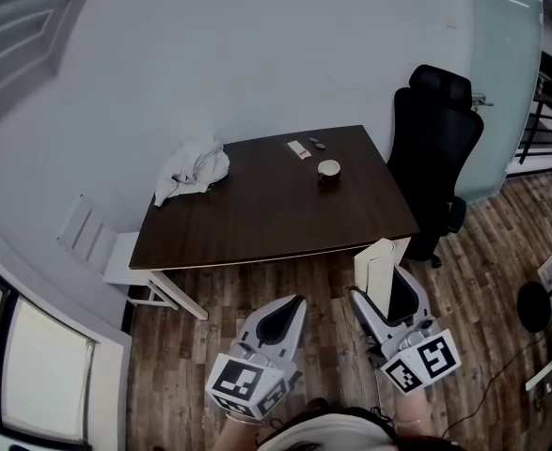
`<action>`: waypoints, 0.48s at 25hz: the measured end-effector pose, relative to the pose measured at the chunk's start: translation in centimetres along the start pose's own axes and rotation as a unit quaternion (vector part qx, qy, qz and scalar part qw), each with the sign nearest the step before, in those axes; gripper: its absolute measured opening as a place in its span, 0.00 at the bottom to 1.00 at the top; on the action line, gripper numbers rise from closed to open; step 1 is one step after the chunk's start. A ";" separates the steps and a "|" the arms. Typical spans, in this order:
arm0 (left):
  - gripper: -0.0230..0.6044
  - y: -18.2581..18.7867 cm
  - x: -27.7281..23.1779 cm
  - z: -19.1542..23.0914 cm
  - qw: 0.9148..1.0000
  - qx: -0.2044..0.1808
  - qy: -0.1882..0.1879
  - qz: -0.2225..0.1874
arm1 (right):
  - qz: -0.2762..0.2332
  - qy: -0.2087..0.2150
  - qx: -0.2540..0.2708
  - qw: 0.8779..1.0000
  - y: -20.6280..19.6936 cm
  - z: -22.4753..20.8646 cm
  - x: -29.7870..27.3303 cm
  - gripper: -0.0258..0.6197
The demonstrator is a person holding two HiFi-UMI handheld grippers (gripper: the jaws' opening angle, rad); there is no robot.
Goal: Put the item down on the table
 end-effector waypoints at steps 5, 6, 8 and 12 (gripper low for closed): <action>0.07 0.5 -0.5 2.2 1.000 0.009 -0.003 -0.002 | 0.007 -0.002 0.004 1.000 -0.8 0.6 -1.7 0.52; 0.07 0.5 -0.7 2.6 1.000 0.011 -0.004 -0.003 | 0.010 -0.003 0.005 1.000 -1.0 0.6 -1.9 0.52; 0.07 0.5 -1.0 3.2 1.000 0.015 -0.005 -0.005 | 0.013 -0.004 0.006 1.000 -1.2 0.5 -2.4 0.52; 0.07 0.7 -1.5 4.2 1.000 0.020 -0.009 -0.006 | 0.018 -0.006 0.010 1.000 -1.5 0.5 -3.4 0.52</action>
Point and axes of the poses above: the fingertips, and each gripper's own axes: x backward along the fingers, z to its left, y out of its top, the point moved 3 cm from there along x, backward along the fingers, and after that the axes turned 10 degrees about x, right-handed, at the moved point
